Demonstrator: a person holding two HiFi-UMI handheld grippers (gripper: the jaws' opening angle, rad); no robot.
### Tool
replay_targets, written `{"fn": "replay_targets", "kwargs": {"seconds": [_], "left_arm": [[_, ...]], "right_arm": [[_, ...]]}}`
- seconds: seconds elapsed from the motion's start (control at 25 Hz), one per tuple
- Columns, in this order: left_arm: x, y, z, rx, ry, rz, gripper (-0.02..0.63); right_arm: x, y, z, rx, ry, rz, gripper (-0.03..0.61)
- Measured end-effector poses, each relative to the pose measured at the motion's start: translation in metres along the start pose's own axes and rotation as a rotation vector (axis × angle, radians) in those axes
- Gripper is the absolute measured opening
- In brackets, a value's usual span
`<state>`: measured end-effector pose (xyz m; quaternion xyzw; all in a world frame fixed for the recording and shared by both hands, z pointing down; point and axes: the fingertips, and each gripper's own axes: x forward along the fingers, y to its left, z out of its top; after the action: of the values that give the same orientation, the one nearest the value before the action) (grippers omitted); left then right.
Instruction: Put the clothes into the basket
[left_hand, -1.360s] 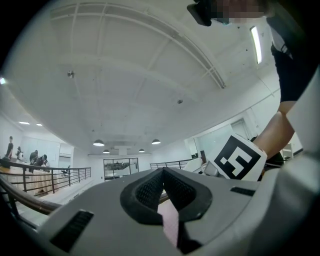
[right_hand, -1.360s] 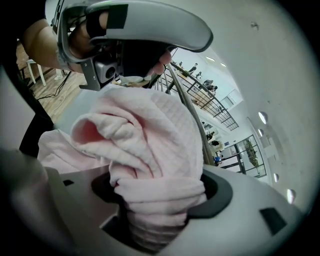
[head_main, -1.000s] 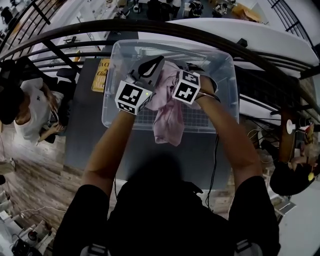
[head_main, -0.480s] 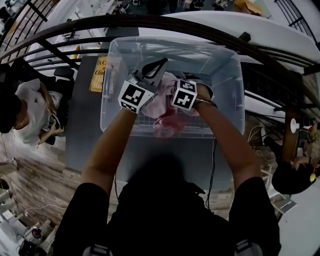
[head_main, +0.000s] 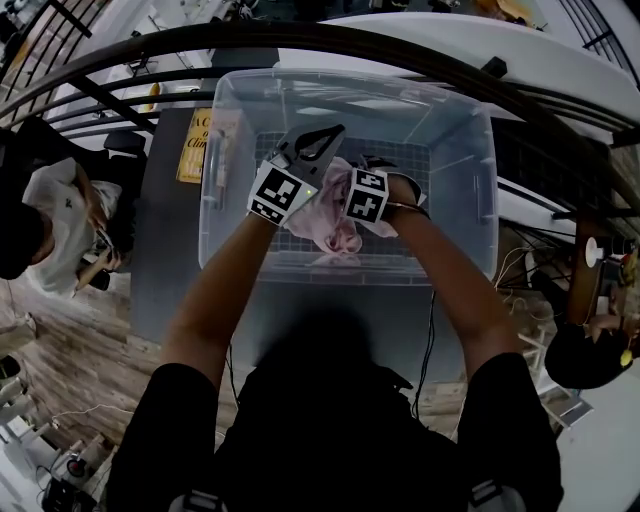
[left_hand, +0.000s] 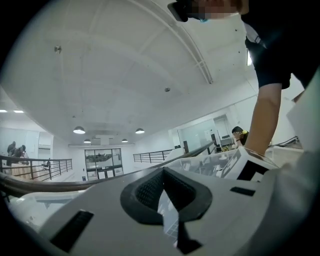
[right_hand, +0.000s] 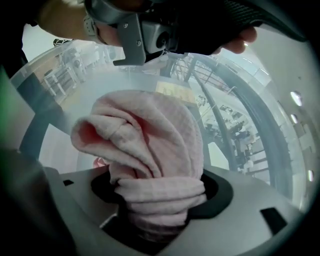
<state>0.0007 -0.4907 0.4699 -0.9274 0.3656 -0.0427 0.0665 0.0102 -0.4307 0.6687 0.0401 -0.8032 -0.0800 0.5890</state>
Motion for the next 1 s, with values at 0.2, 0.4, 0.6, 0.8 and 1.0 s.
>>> {"fn": "replay_targets", "kwargs": {"seconds": [0.2, 0.4, 0.6, 0.8, 1.0], "left_arm": [[0.008, 0.003, -0.014, -0.008, 0.014, -0.006, 0.003], [0.013, 0.000, -0.024, 0.005, 0.034, -0.031, 0.002], [0.015, 0.003, -0.030, 0.002, 0.041, -0.033, 0.003], [0.015, 0.003, -0.035, -0.005, 0.044, -0.034, 0.003], [0.015, 0.001, -0.034, -0.003, 0.042, -0.036, 0.003]], "right_arm": [[0.023, 0.007, -0.005, -0.010, 0.001, 0.031, 0.352], [0.039, 0.015, -0.009, -0.007, -0.008, 0.061, 0.364], [0.048, 0.017, -0.011, 0.002, -0.011, 0.096, 0.365], [0.055, 0.020, -0.014, 0.012, -0.008, 0.121, 0.378], [0.060, 0.027, -0.020, 0.011, 0.011, 0.150, 0.408]]}}
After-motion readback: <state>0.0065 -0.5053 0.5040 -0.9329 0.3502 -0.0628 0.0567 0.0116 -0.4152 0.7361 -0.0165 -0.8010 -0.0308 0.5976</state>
